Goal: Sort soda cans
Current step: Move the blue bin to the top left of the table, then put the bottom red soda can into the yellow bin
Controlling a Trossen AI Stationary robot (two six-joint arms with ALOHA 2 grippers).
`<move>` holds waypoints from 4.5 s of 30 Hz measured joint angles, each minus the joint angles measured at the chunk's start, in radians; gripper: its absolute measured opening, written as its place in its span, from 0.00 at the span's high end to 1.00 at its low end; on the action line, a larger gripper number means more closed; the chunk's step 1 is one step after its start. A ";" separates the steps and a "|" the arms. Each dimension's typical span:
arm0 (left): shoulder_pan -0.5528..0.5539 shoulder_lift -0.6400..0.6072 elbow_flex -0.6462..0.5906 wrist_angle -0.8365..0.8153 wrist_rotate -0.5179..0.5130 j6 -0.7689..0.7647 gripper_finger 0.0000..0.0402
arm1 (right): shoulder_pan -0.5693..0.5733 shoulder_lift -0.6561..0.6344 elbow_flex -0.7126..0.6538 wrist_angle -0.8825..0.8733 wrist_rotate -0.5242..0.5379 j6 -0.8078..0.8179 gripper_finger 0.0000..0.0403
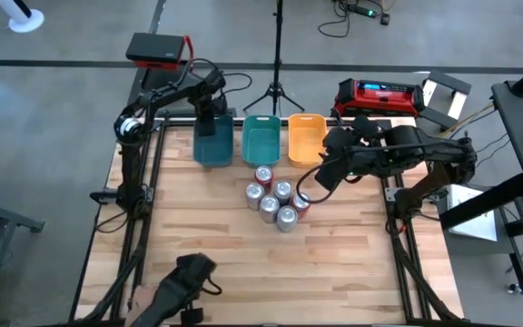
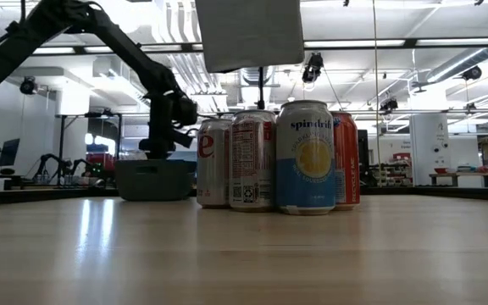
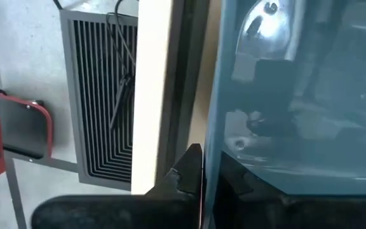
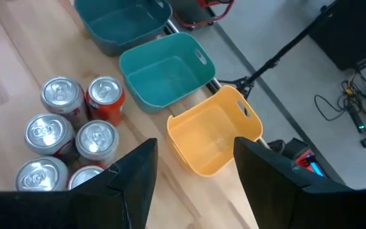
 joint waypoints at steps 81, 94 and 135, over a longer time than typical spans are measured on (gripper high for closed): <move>-0.054 -0.268 0.151 -0.254 0.363 -0.417 0.53 | 0.000 -0.021 -0.090 0.005 0.012 -0.071 0.32; -0.325 -0.483 0.149 -0.198 0.479 -0.657 0.58 | -0.012 -0.132 -0.552 0.241 -0.364 -0.208 0.10; -0.756 -0.657 0.119 -0.214 0.141 -0.976 0.58 | -0.157 0.163 -0.737 0.714 -0.658 -0.602 0.09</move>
